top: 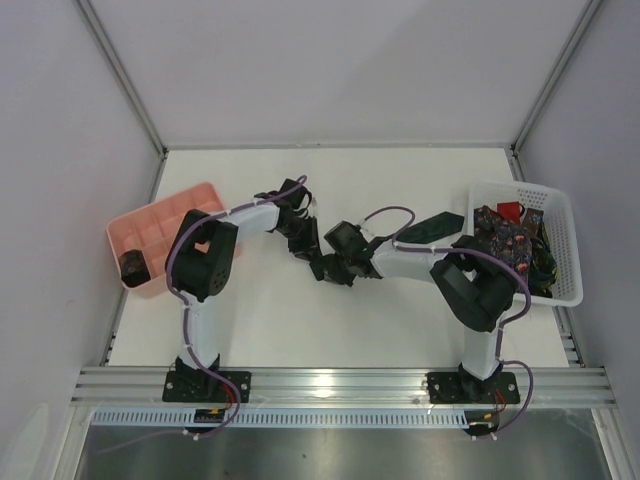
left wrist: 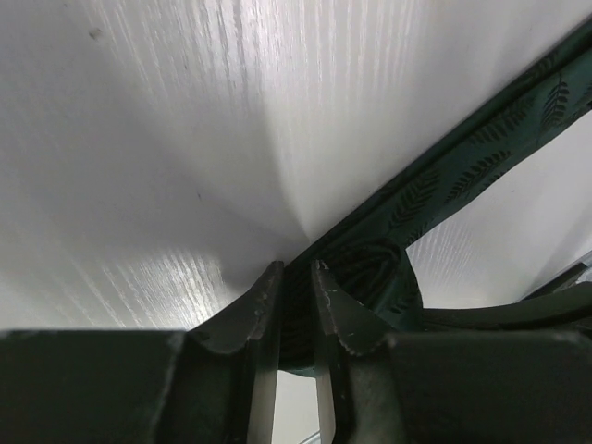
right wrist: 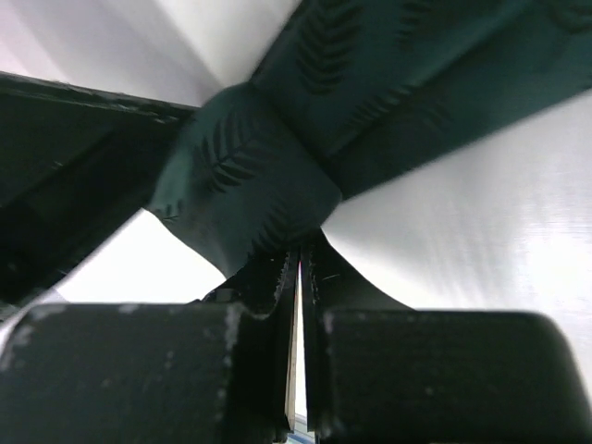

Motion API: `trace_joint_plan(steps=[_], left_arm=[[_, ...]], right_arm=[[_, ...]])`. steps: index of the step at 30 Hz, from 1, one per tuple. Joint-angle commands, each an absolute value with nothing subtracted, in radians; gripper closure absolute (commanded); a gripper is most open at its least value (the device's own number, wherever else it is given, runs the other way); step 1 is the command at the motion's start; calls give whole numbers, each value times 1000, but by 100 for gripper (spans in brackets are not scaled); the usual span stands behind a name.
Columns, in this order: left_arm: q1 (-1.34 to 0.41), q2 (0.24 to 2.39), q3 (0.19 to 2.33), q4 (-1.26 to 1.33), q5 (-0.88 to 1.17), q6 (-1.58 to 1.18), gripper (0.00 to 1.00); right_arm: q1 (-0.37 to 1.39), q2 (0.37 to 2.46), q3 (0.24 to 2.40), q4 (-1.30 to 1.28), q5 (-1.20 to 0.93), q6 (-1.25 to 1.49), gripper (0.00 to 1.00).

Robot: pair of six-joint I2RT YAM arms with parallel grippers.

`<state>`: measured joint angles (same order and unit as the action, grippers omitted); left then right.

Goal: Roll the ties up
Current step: Roll the tie

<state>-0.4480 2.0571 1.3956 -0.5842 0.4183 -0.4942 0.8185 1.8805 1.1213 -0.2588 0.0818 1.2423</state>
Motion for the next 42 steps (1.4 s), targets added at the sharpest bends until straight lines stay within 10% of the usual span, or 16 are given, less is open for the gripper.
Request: trace_joint_plan(steps=[1,19,24,32,42], left_arm=[[-468,2002,1358,-555,436,-515,76],[-337,1853,1388,-670,307,-428,39],[-337,1703,1250,-644,359,-451,29],[-334,1473,1062,-603,385,-518,26],[-318,1457,1014,-627,371,-595,28]], right_arm=[[835,1925,1108,-235,117,1299,100],[730,1640,1138,-580,172,755,100],[605,1750,1322,-568,43,480,81],[577,2065,1582,-673,-9,385,100],[643,2092,1476,-575,-24,463,100]])
